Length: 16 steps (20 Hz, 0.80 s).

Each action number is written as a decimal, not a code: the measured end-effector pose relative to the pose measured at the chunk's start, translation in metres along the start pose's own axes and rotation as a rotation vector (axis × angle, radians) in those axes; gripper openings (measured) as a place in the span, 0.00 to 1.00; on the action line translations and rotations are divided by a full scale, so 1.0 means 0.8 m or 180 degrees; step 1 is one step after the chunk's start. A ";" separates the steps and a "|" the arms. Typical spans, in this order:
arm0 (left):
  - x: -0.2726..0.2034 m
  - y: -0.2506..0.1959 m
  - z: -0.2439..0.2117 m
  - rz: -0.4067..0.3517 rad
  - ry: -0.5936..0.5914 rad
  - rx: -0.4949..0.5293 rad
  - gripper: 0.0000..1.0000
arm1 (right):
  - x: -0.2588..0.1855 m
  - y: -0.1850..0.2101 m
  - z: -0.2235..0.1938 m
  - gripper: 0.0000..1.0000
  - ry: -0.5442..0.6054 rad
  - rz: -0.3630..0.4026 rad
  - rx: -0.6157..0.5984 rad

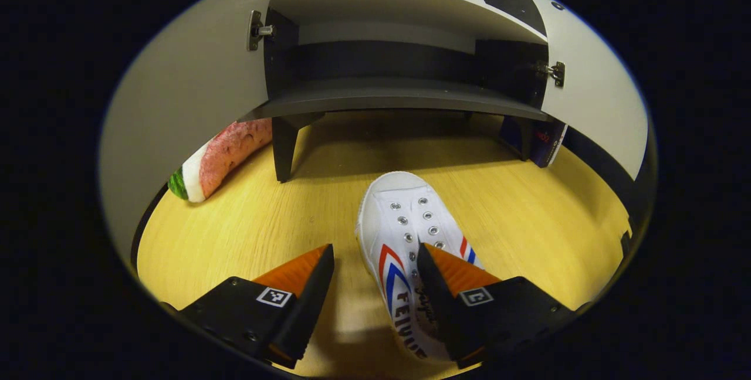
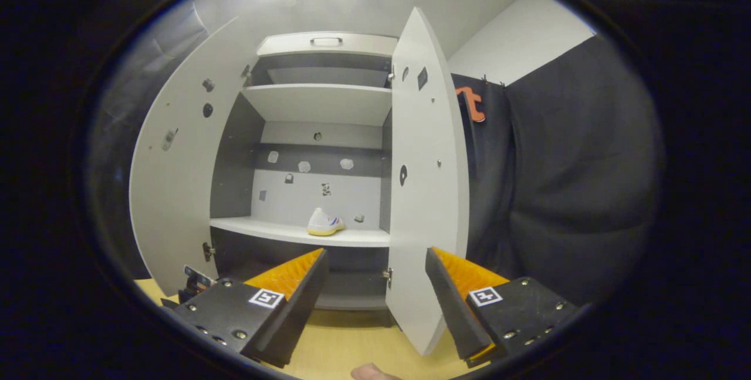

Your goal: Grab one shoe with the right hand and put it into the shoe cabinet, grab the other shoe with the left hand and put it into the shoe cabinet; then close the right door with the right hand and the left door with the left hand.

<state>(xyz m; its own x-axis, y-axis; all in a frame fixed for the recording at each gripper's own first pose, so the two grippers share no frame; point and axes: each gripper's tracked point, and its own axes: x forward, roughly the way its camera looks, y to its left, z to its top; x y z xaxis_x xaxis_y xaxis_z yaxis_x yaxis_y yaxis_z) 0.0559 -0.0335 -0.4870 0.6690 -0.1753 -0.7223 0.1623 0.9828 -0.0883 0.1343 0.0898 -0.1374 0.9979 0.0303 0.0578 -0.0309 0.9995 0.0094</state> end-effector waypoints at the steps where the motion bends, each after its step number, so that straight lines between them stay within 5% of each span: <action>1: 0.003 0.003 0.007 0.0021 -0.0133 0.0007 0.91 | 0.003 -0.003 -0.002 0.99 0.0008 -0.0010 0.0050; 4: -0.002 -0.008 -0.005 -0.0161 0.0093 -0.0087 0.90 | 0.006 -0.014 -0.001 0.99 -0.0020 -0.0018 0.0178; 7: -0.013 -0.027 -0.009 -0.0376 0.0231 0.0019 0.65 | 0.007 -0.020 0.002 0.98 -0.0088 0.0007 0.0283; 9: -0.011 -0.025 -0.013 -0.0354 0.0297 0.0046 0.48 | 0.009 -0.025 0.003 0.99 -0.0137 0.0022 0.0343; 11: -0.010 -0.018 -0.010 -0.0307 0.0318 0.0169 0.42 | 0.010 -0.029 0.005 0.99 -0.0194 0.0029 0.0431; 13: -0.013 -0.020 -0.014 -0.0319 0.0372 0.0241 0.16 | 0.010 -0.032 0.002 0.99 -0.0208 0.0053 0.0527; 16: -0.020 -0.014 0.003 -0.0208 0.0232 0.0416 0.01 | 0.010 -0.039 -0.006 0.99 -0.0169 0.0076 0.0632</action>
<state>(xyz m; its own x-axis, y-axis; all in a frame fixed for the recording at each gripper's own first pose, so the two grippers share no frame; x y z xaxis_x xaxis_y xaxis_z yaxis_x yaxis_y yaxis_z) 0.0454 -0.0416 -0.4732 0.6003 -0.2293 -0.7662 0.2997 0.9527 -0.0502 0.1435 0.0591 -0.1416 0.9924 0.0481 0.1129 -0.0705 0.9765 0.2038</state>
